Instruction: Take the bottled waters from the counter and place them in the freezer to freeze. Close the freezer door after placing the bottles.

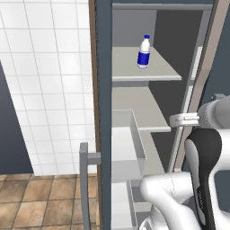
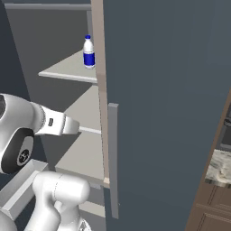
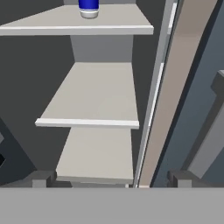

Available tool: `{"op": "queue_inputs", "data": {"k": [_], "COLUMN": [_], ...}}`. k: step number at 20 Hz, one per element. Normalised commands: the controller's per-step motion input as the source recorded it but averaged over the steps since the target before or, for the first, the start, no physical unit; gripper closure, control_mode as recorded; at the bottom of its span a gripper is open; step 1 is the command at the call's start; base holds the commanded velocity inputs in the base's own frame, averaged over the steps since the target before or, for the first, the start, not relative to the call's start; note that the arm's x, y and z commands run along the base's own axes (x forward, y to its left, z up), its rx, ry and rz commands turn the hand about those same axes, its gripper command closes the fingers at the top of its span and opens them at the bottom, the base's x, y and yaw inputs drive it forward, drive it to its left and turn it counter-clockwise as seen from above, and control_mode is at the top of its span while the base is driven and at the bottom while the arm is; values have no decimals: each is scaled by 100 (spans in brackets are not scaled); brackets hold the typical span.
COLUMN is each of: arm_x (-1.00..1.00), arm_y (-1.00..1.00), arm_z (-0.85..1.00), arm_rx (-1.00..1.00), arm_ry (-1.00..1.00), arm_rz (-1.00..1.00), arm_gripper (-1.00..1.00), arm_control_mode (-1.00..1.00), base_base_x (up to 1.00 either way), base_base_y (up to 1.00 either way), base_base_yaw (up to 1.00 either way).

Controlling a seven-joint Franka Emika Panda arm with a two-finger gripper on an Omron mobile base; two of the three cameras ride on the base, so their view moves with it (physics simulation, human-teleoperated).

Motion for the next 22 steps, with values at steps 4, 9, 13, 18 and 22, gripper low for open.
{"op": "queue_inputs", "data": {"k": [4, 9, 13, 18, 22], "arm_x": [0, 0, 0, 0, 0], "arm_y": [0, 0, 0, 0, 0], "arm_z": [0, 0, 0, 0, 0], "arm_rx": [0, 0, 0, 0, 0], "arm_ry": [0, 0, 0, 0, 0], "arm_rz": [0, 0, 0, 0, 0], "arm_gripper": [-100, -100, -100, -100, -100], "arm_control_mode": [100, 100, 100, 100, 100], "base_base_x": [-20, -25, -42, -51, -44], "base_base_y": [0, -14, -30, -24, -23], "base_base_yaw": [-2, -6, -8, -14, -14]}}
